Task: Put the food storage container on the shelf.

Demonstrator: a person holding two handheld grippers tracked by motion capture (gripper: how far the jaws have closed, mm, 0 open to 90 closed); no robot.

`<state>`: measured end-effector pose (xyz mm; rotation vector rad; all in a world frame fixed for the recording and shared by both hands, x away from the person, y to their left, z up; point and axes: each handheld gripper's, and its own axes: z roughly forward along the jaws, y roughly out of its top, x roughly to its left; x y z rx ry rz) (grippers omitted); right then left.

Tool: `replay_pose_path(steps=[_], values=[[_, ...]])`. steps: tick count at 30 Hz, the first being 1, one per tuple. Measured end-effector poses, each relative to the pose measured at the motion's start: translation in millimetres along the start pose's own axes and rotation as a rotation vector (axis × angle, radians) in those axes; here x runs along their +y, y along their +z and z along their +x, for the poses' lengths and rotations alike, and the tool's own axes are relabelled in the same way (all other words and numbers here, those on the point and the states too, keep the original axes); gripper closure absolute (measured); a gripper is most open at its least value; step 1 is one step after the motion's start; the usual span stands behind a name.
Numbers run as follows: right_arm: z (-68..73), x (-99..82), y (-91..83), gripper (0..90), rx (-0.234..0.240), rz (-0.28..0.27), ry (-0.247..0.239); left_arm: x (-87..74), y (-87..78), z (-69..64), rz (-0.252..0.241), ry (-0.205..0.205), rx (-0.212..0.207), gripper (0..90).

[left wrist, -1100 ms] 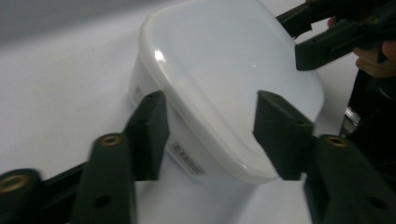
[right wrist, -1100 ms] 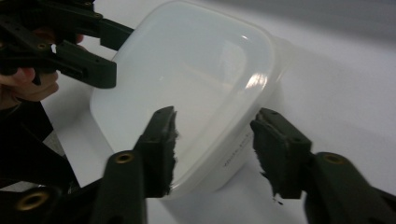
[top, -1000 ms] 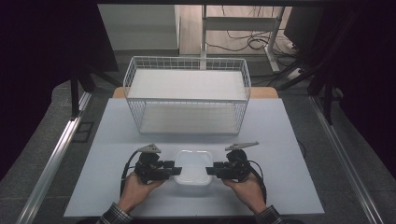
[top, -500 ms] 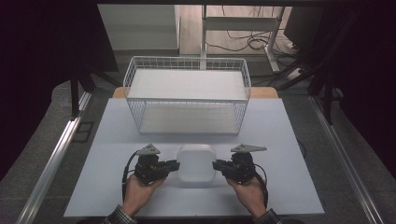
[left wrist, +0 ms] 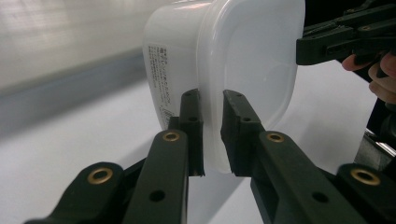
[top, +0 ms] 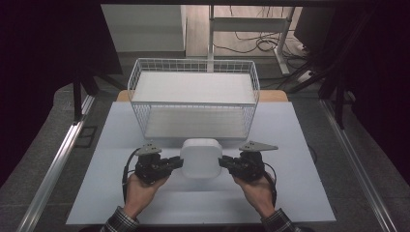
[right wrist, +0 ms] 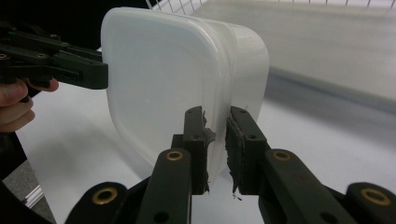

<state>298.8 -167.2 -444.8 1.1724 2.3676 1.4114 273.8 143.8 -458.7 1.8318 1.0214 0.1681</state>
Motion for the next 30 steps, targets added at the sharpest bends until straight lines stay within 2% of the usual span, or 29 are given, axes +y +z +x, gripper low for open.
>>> replay_pose_path(steps=[3,4,5,6,7,15,17,18,24,25,30], values=[[0.8,14.6,-1.9,77.8,0.002,-0.024,-0.019,14.2,-7.0,1.3,-0.027,0.013,0.002,79.5],[0.8,14.6,-1.9,77.8,0.002,-0.024,-0.019,14.2,-7.0,1.3,-0.027,0.013,0.002,79.5],[0.6,22.7,-4.4,77.7,0.003,-0.036,-0.028,18.1,-8.4,1.5,-0.033,0.017,0.001,79.5],[0.5,26.4,-5.4,77.7,0.004,-0.042,-0.031,25.6,-11.0,1.9,-0.043,0.024,0.0,79.5],[0.3,30.1,-6.5,77.7,0.003,-0.047,-0.036,25.6,-11.0,1.9,-0.043,0.024,0.0,79.5],[-2.4,55.3,-11.1,77.7,0.004,-0.077,-0.05,55.3,-18.2,3.8,-0.072,0.049,0.011,79.6],[-3.7,66.3,-13.4,77.7,0.003,-0.089,-0.054,67.5,-20.8,4.2,-0.083,0.063,0.018,79.6],[-3.7,66.3,-13.4,77.7,0.003,-0.089,-0.054,67.5,-20.8,4.2,-0.083,0.063,0.018,79.6],[-6.0,90.5,-19.5,77.7,-0.003,-0.125,-0.064,90.5,-24.8,5.3,-0.107,0.087,0.026,79.5],[-6.6,94.1,-20.5,77.7,-0.005,-0.128,-0.066,98.5,-25.7,6.0,-0.113,0.094,0.028,79.5],[-9.5,109.4,-22.9,77.7,-0.005,-0.146,-0.071,113.9,-28.1,8.4,-0.129,0.098,0.025,79.5]])
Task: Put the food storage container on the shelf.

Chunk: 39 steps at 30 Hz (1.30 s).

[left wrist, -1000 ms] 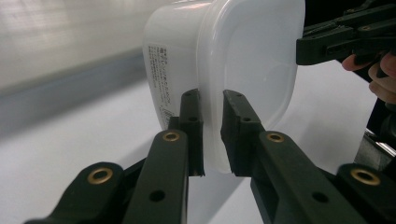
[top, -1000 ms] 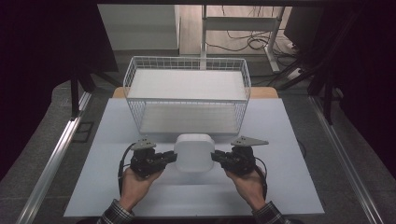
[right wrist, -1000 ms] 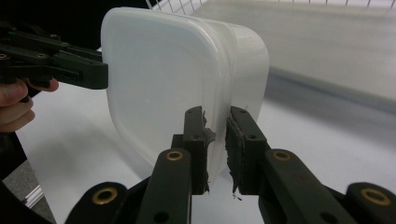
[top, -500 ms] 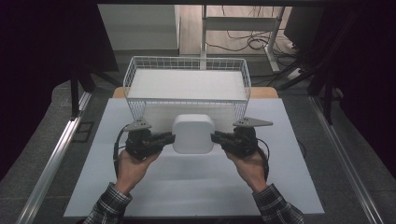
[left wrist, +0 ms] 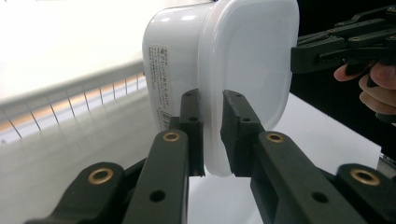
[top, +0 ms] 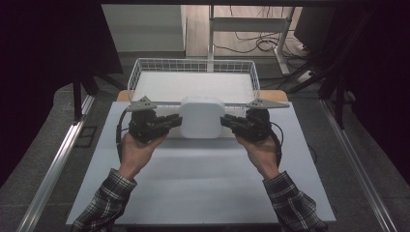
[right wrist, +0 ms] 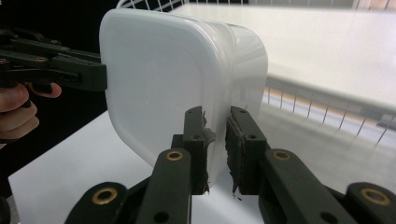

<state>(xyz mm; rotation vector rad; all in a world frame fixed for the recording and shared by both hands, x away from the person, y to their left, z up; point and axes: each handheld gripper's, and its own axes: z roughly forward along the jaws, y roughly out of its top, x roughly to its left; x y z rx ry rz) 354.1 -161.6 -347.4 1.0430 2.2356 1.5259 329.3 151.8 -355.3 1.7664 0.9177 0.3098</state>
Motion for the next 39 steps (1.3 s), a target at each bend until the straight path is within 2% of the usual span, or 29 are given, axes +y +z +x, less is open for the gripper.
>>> replay_pose_path(steps=[1,4,5,6,7,13,20,25,32,33,39], values=[[-1.8,8.6,0.2,77.7,0.0,-0.007,-0.005,8.0,-0.6,3.4,-0.01,-0.005,-0.005,79.5],[-2.9,18.1,0.8,77.7,-0.001,-0.015,-0.012,16.3,-1.3,6.6,-0.017,-0.001,-0.003,79.5],[-4.0,27.9,1.8,77.7,-0.005,-0.023,-0.019,24.7,-2.1,9.4,-0.025,0.0,0.0,79.5],[-4.0,27.9,1.8,77.7,-0.005,-0.023,-0.019,24.7,-2.1,9.4,-0.025,0.0,0.0,79.5],[-5.2,36.8,3.5,77.6,-0.007,-0.031,-0.022,32.7,-3.0,12.2,-0.029,0.01,0.009,79.5],[-12.6,56.5,12.5,77.6,-0.009,-0.031,-0.021,47.7,0.9,23.3,-0.034,0.0,0.019,79.4],[-21.5,67.1,22.4,77.5,-0.018,-0.019,-0.016,53.0,9.1,36.7,-0.038,-0.022,0.007,79.3],[-27.3,74.3,29.8,77.5,-0.017,-0.005,-0.011,57.3,14.9,48.5,-0.035,-0.024,-0.008,79.1],[-36.1,77.9,35.2,77.4,-0.009,-0.004,0.007,62.8,19.7,54.4,-0.026,0.006,-0.011,78.6],[-36.3,78.6,35.5,77.4,-0.011,-0.002,0.006,64.2,20.2,55.0,-0.016,0.017,-0.006,78.5],[-38.0,82.5,39.1,75.5,-0.019,0.002,0.021,68.2,21.6,50.7,-0.003,0.018,0.026,77.2]])
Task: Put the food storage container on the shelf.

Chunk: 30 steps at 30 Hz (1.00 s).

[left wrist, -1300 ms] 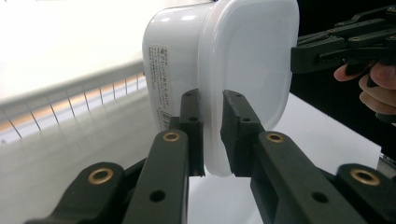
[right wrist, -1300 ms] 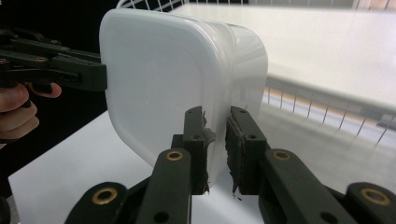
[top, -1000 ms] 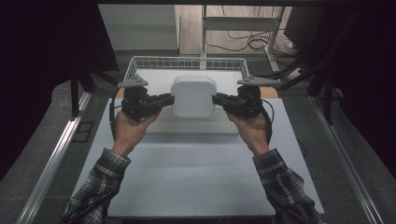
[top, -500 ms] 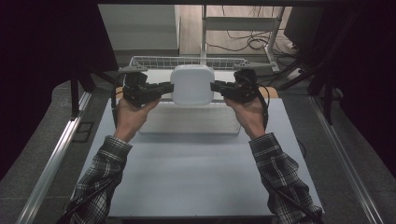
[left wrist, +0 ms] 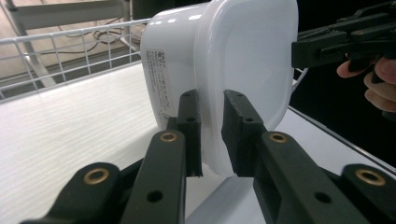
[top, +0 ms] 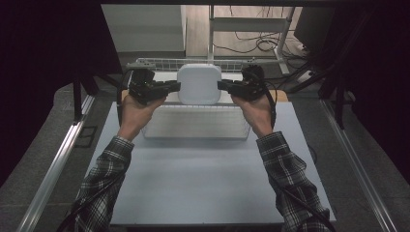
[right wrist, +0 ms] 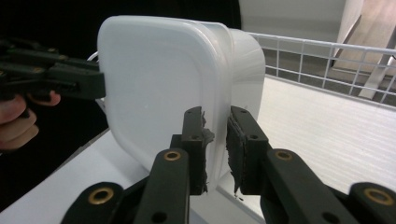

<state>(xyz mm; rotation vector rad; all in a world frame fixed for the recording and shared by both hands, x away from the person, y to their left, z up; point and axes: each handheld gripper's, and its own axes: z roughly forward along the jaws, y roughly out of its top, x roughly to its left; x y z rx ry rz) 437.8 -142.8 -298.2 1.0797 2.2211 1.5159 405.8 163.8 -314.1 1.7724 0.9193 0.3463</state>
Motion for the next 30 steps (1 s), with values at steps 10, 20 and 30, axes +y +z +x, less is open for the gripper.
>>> replay_pose_path(steps=[10,20,30], values=[[-10.1,7.7,12.3,64.0,-0.021,-0.013,0.036,12.2,16.1,-3.4,-0.011,0.0,0.096,64.9],[-14.4,14.5,26.0,60.4,-0.039,0.007,0.031,21.0,31.0,5.2,0.01,-0.045,0.128,57.4],[-16.7,20.4,36.0,48.6,-0.103,0.033,-0.006,21.7,37.8,9.7,0.042,-0.032,0.165,50.2]])
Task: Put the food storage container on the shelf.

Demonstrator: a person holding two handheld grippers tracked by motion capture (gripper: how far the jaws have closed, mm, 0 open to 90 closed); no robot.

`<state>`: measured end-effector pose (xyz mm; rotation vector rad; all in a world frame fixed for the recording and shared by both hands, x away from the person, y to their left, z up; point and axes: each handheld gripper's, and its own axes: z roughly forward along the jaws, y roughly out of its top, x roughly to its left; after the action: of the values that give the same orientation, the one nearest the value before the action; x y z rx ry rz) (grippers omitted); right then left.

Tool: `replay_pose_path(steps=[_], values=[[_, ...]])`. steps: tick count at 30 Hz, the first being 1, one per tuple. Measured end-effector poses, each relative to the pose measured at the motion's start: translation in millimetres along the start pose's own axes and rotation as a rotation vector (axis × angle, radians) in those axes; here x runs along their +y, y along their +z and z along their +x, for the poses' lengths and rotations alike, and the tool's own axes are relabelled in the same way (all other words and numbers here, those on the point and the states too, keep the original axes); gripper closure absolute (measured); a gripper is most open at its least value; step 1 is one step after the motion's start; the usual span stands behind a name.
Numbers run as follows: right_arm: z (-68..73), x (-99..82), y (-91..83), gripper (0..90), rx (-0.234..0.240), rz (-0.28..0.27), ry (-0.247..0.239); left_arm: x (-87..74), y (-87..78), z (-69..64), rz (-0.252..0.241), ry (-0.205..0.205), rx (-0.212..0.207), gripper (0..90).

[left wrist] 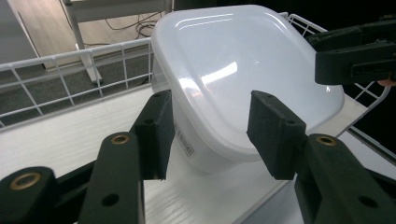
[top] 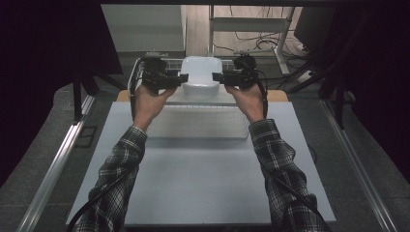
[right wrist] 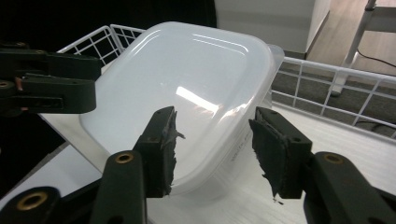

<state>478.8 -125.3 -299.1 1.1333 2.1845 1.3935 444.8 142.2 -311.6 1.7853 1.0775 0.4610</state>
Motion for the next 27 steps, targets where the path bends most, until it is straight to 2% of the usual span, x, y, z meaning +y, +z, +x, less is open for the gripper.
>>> replay_pose_path(steps=[3,4,8,14,15,16,20,22,24,27], values=[[0.9,1.4,1.3,48.6,-0.002,0.007,-0.005,0.8,-0.6,-2.5,0.011,0.005,0.001,47.6],[3.6,1.4,1.9,49.1,0.005,0.017,-0.02,0.0,-1.8,-4.4,0.018,0.012,-0.01,42.7],[11.5,-0.7,0.7,48.0,0.003,0.024,-0.045,-1.4,-4.3,-5.5,0.02,0.015,0.004,42.4],[15.5,0.8,-2.0,47.7,0.004,0.038,-0.044,-0.7,-1.8,0.6,0.002,-0.01,0.021,40.8],[15.5,0.8,-2.0,47.7,0.004,0.038,-0.044,-0.8,-1.1,1.4,-0.002,-0.02,0.017,40.8],[13.0,1.8,-0.1,47.6,-0.001,0.028,-0.033,-0.7,-0.1,3.0,-0.006,-0.033,-0.005,42.9],[10.2,2.4,1.1,47.8,0.003,0.025,-0.016,-0.3,-1.2,1.4,0.005,-0.03,-0.029,46.0],[8.2,2.6,0.3,48.0,0.011,0.029,-0.007,0.7,-2.9,-3.0,0.013,-0.013,-0.016,45.6],[9.3,2.4,-0.5,48.2,0.017,0.03,-0.004,1.3,-3.2,-2.0,0.015,-0.015,-0.003,45.5],[12.5,2.1,-0.6,48.5,0.022,0.033,-0.01,0.5,-3.0,1.2,0.01,-0.026,-0.007,45.1]])
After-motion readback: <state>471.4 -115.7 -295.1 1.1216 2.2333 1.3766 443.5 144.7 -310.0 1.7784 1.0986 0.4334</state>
